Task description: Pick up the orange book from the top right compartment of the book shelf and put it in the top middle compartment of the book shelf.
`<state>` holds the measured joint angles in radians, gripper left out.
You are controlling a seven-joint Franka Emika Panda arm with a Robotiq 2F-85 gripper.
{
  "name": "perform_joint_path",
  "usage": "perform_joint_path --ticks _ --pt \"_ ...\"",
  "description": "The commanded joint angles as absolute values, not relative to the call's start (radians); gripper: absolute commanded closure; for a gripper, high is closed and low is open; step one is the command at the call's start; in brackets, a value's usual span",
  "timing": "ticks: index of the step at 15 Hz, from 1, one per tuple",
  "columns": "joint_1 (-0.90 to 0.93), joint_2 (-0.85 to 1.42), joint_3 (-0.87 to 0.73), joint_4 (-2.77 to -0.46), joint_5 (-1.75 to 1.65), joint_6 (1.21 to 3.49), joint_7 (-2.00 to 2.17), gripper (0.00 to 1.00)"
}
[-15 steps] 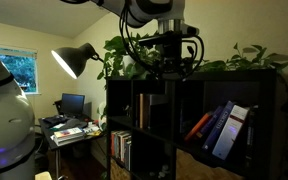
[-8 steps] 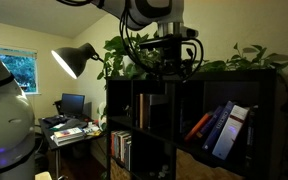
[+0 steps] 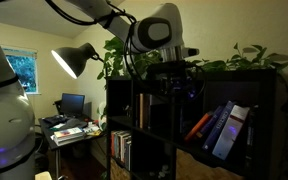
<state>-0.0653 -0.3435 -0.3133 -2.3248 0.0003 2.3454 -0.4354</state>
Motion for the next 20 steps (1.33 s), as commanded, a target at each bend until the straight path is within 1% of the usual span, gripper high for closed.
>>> perform_joint_path --ticks 1,3,8,13,20 --pt "-0.077 -0.297 -0.292 -2.363 0.026 2.482 -0.425 0.0" --pt "-0.083 -0.294 -0.287 -2.345 0.016 2.444 -0.435 0.0" --pt "-0.084 -0.279 -0.28 -2.345 0.015 2.461 -0.432 0.0" --pt "-0.061 -0.189 -0.294 -2.369 0.148 2.599 -0.431 0.0" --pt "-0.016 -0.057 -0.299 -2.36 0.512 2.843 -0.586 0.0"
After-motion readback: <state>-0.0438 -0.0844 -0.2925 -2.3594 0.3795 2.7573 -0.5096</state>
